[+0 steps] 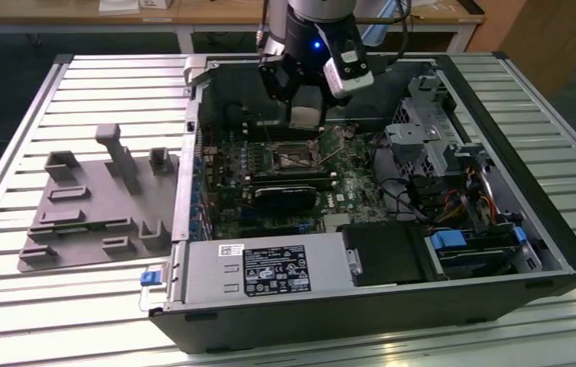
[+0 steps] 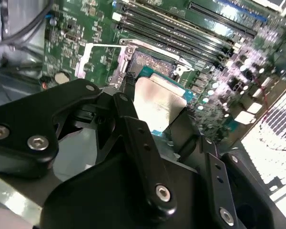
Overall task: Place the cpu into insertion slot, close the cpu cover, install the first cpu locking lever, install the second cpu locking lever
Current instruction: 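Place the cpu into insertion slot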
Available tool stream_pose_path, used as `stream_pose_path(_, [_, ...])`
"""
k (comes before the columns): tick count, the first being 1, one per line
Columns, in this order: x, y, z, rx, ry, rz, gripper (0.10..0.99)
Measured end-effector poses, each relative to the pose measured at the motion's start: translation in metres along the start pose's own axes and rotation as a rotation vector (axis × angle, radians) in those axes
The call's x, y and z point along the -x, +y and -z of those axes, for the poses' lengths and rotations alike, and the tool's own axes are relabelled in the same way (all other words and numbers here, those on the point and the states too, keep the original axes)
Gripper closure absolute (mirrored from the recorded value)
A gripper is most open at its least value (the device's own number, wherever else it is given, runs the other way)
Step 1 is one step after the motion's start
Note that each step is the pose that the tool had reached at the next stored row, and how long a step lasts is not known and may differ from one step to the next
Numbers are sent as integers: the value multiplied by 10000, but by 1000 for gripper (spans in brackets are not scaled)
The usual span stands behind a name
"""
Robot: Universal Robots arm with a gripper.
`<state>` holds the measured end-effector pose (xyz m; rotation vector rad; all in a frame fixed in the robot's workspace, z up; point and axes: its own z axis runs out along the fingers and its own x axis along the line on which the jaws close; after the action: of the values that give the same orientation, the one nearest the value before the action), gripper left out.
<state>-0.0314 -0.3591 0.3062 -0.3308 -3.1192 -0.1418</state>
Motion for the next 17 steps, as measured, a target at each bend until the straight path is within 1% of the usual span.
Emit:
stream_pose_path(6, [1, -4, -46, 13, -98, -1084, 549])
stream_pose_path(17, [2, -14, -159, 36, -277, -3076, 549])
